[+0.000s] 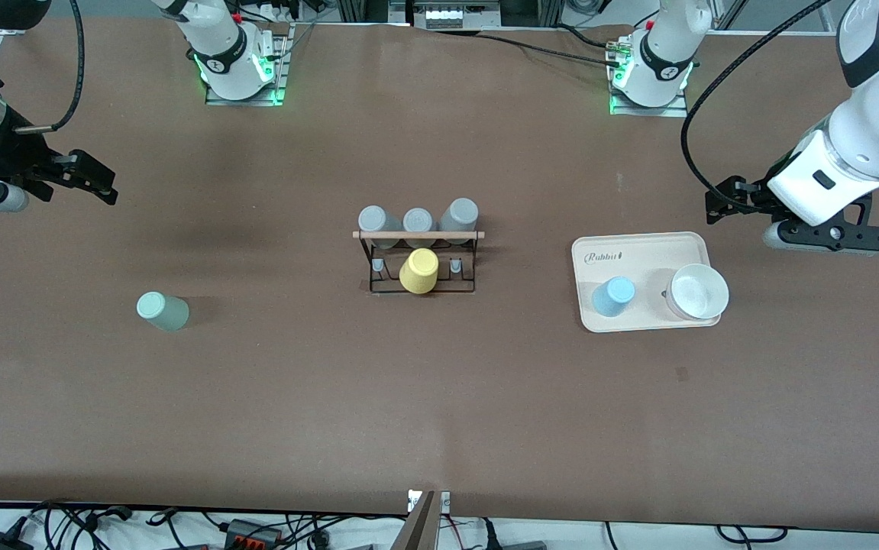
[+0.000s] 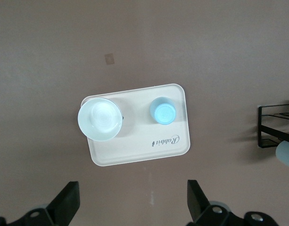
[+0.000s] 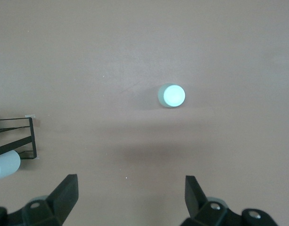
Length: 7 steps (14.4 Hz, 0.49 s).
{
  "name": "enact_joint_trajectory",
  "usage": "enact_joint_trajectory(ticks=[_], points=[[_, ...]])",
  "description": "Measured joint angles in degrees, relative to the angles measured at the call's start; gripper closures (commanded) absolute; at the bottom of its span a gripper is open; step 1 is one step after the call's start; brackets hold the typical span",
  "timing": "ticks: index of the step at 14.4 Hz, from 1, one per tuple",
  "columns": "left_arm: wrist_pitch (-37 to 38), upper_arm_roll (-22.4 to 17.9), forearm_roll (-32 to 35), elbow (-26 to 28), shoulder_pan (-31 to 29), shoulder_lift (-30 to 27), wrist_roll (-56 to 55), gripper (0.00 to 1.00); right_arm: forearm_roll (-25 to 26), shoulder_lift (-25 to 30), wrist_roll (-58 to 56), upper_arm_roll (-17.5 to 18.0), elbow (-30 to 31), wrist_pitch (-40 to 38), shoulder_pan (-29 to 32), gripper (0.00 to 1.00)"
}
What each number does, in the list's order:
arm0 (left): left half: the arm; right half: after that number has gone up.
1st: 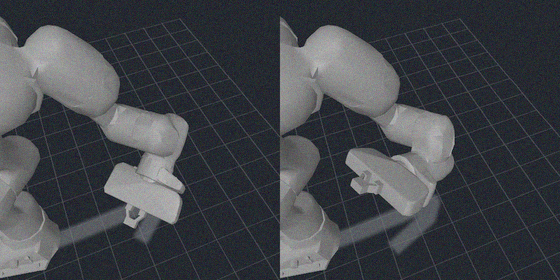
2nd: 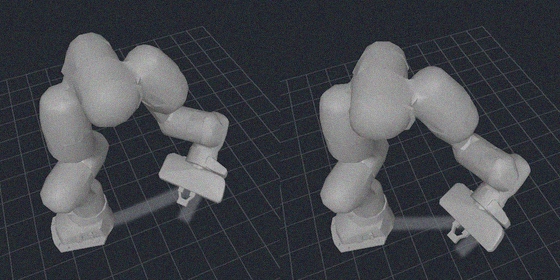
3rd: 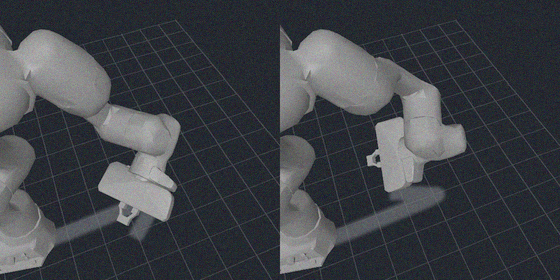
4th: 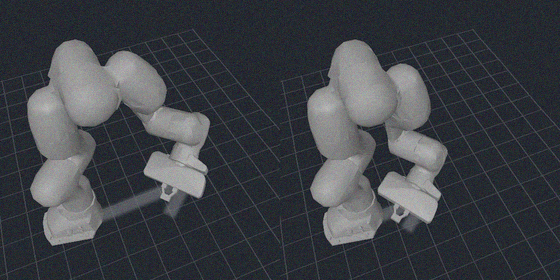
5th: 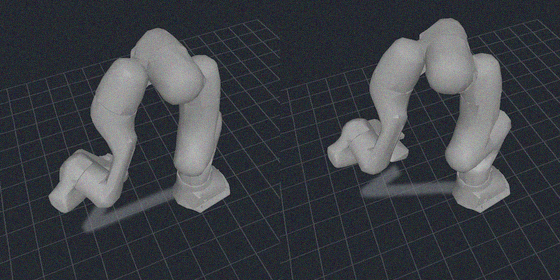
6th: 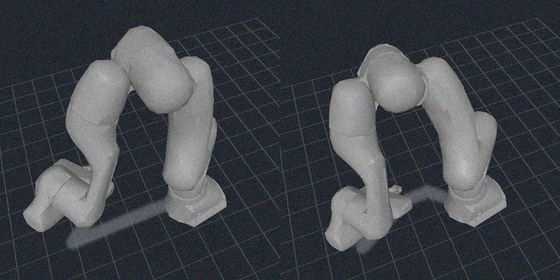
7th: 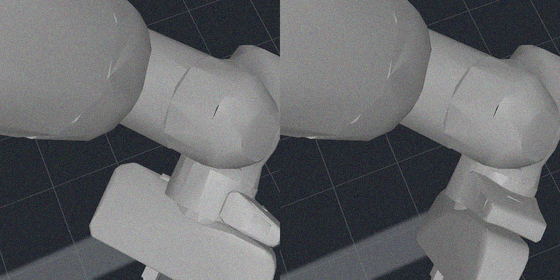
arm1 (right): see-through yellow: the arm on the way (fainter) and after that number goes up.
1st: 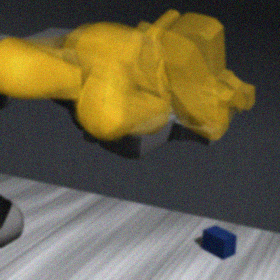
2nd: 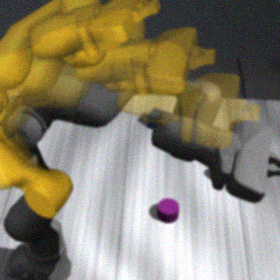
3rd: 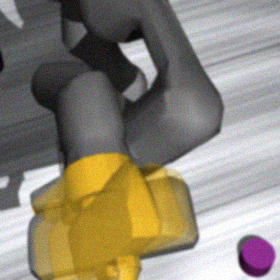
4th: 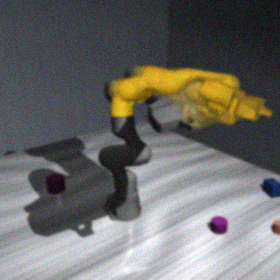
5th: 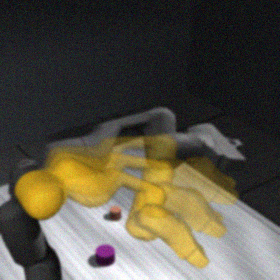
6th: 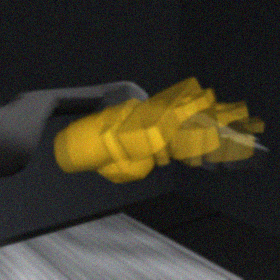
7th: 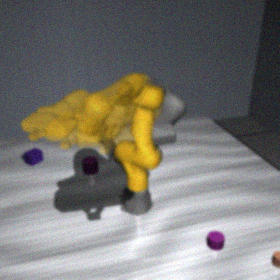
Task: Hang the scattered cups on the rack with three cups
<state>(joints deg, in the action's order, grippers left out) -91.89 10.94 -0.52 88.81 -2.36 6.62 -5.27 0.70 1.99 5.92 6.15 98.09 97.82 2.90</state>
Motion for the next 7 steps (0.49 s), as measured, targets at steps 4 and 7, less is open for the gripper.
enact_joint_trajectory(ticks=[4,7], points=[[0.00,-0.24,-0.76,0.05,-0.36,0.00,0.08,0.00,0.00,0.00,0.00,0.00,-0.03,-0.99,0.00,0.00],[0.00,-0.25,-0.81,0.08,-0.37,0.00,0.10,0.00,0.00,0.00,0.00,0.00,-0.08,-1.02,0.00,0.00]])
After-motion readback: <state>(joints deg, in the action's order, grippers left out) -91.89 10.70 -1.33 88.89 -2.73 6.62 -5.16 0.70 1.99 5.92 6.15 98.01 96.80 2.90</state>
